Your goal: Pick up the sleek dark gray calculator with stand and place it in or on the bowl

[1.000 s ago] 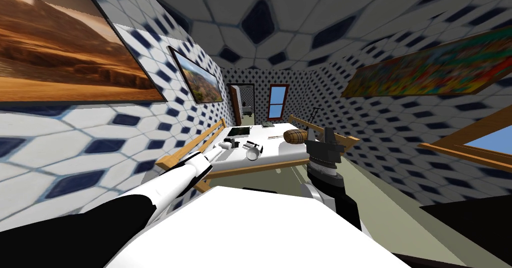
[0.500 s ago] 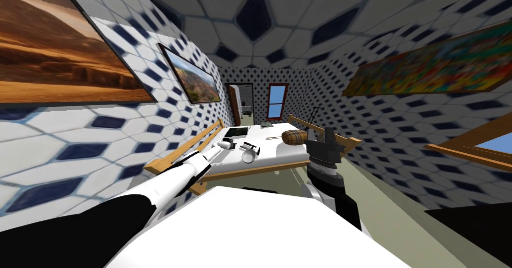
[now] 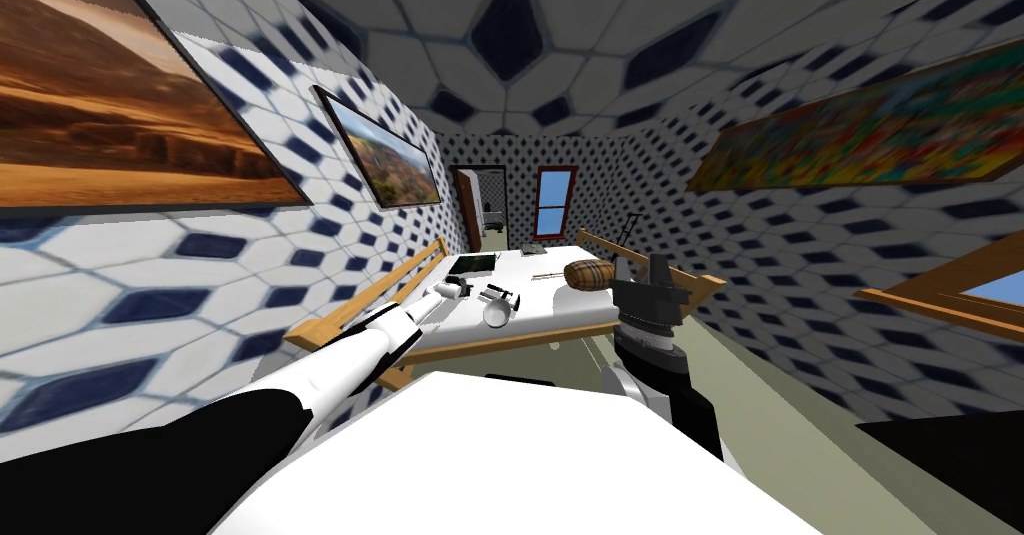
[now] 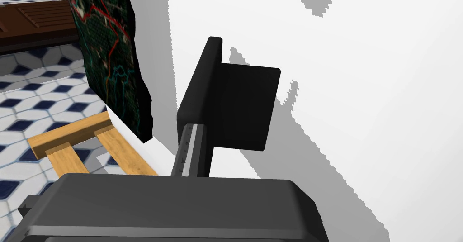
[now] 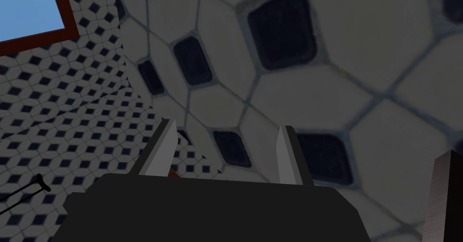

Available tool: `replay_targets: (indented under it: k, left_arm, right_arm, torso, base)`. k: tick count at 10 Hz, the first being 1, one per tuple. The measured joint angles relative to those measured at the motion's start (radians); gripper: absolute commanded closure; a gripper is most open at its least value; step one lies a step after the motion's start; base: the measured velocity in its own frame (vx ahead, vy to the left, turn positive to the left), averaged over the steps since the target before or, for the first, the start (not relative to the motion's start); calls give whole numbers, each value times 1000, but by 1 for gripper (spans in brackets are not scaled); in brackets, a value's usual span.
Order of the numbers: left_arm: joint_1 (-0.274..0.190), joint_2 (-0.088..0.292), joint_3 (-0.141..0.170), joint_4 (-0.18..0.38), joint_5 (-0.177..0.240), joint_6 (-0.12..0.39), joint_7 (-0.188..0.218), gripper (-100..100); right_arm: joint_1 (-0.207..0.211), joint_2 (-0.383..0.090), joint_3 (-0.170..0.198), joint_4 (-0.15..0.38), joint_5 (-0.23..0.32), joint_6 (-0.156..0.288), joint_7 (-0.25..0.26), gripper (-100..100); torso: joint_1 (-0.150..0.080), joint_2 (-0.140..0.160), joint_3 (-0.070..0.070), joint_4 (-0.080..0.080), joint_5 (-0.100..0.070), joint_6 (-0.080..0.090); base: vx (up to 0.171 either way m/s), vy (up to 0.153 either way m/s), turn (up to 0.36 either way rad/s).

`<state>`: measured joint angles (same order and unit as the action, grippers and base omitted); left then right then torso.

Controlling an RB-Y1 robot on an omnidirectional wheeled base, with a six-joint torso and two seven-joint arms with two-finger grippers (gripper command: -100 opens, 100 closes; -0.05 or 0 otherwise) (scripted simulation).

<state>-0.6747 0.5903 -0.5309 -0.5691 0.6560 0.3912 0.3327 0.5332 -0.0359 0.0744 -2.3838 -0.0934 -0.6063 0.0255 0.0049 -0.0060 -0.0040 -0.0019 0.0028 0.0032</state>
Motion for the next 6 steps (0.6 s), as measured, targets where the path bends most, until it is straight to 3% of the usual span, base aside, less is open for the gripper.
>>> replay_targets:
  k: [1, 3, 5, 6]
  left_arm:
    - [0, 0, 0, 0, 0, 0, 0, 100]
    - [0, 0, 0, 0, 0, 0, 0, -100]
    - [-7, 7, -18, -19, 17, 20, 10, -100]
    - [-10, 13, -27, -30, 31, 32, 11, -100]
  right_arm:
    - [0, 0, 0, 0, 0, 0, 0, 0]
    - [0, 0, 0, 0, 0, 0, 0, 0]
    - [0, 0, 0, 0, 0, 0, 0, 0]
    - [0, 0, 0, 0, 0, 0, 0, 0]
  torso:
    - [0, 0, 0, 0, 0, 0]
    - [0, 0, 0, 0, 0, 0]
    - [10, 1, 0, 0, 2, 0]
    - [13, -1, 0, 0, 3, -1]
  base:
    - [0, 0, 0]
    - [-10, 55, -4]
    - [1, 178, -21]
    - [11, 92, -13]
